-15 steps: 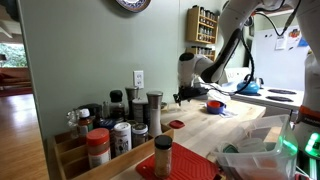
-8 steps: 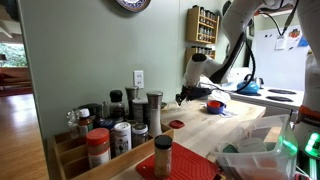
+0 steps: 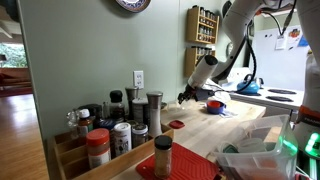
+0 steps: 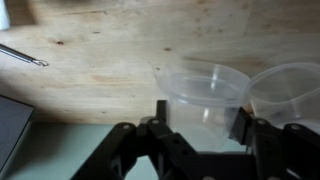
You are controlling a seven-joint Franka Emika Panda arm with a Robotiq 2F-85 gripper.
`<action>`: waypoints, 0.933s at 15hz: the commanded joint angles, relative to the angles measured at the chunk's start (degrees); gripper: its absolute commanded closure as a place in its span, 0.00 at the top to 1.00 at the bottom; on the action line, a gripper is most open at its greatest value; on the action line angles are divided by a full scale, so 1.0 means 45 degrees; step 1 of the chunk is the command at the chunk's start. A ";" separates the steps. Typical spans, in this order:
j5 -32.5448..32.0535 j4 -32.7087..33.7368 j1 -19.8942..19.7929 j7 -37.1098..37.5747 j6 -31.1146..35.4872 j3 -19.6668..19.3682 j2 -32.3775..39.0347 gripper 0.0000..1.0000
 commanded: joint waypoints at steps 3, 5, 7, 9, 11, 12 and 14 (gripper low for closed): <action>-0.0391 -0.0025 -0.0057 0.0577 -0.0025 -0.0001 0.0116 0.62; -0.0391 -0.0018 -0.0057 0.0588 -0.0031 -0.0001 0.0137 0.37; -0.1359 0.0573 -0.0203 0.1352 0.0216 0.0204 0.0466 0.37; -0.2792 0.1187 -0.0282 0.2409 0.0082 0.0521 0.0699 0.37; -0.3982 0.1708 -0.0403 0.3421 0.0056 0.0830 0.1018 0.37; -0.4657 0.1897 -0.0445 0.3930 -0.0232 0.0983 0.1148 0.37; -0.5780 0.2202 -0.0618 0.4868 -0.0456 0.1268 0.1459 0.37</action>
